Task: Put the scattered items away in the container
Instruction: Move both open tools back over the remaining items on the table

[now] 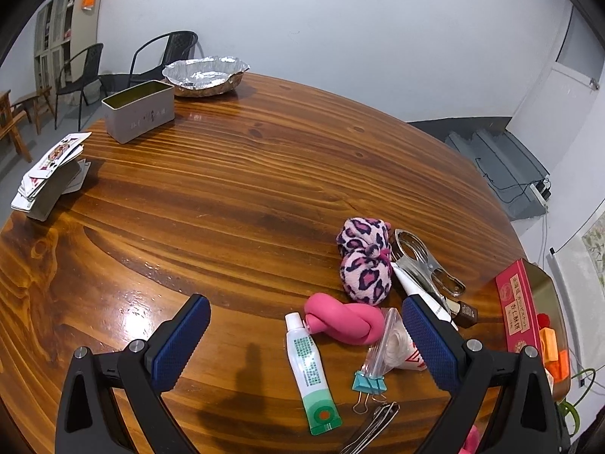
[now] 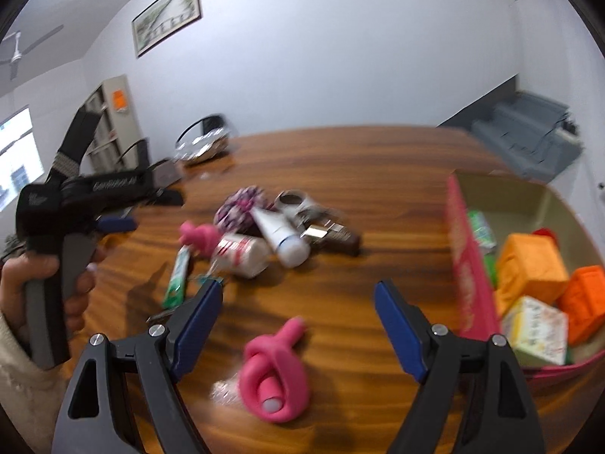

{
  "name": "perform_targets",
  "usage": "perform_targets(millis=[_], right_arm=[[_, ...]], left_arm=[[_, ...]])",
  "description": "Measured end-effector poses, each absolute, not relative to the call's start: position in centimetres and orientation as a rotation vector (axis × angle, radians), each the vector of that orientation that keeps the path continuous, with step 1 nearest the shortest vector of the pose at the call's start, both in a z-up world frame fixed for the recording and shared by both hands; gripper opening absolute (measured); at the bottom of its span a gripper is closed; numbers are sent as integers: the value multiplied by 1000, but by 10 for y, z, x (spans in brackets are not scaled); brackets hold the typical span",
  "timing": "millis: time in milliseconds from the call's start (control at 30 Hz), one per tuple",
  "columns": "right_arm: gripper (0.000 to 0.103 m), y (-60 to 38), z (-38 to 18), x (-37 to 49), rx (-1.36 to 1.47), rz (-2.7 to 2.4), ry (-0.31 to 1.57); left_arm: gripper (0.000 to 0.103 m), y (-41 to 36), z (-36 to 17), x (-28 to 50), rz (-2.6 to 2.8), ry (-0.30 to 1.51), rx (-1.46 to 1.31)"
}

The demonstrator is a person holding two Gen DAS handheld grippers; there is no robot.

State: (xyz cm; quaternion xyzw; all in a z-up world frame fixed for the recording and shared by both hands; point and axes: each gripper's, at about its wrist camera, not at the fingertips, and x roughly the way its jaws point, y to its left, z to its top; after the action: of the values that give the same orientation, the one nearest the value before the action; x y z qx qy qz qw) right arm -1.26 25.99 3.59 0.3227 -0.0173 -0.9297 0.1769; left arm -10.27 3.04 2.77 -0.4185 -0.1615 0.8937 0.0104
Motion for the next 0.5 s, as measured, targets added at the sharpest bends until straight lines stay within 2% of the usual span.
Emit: perform_targets(millis=[233,500], right_arm=[[85,262,23,4,1022,-2530,-26],[85,246,11,15,1099,-2496,97]], left_arm=[[102,41,33,-98,2739,-421,-1290],[102,41,37,-93,2727,-445,-1268]])
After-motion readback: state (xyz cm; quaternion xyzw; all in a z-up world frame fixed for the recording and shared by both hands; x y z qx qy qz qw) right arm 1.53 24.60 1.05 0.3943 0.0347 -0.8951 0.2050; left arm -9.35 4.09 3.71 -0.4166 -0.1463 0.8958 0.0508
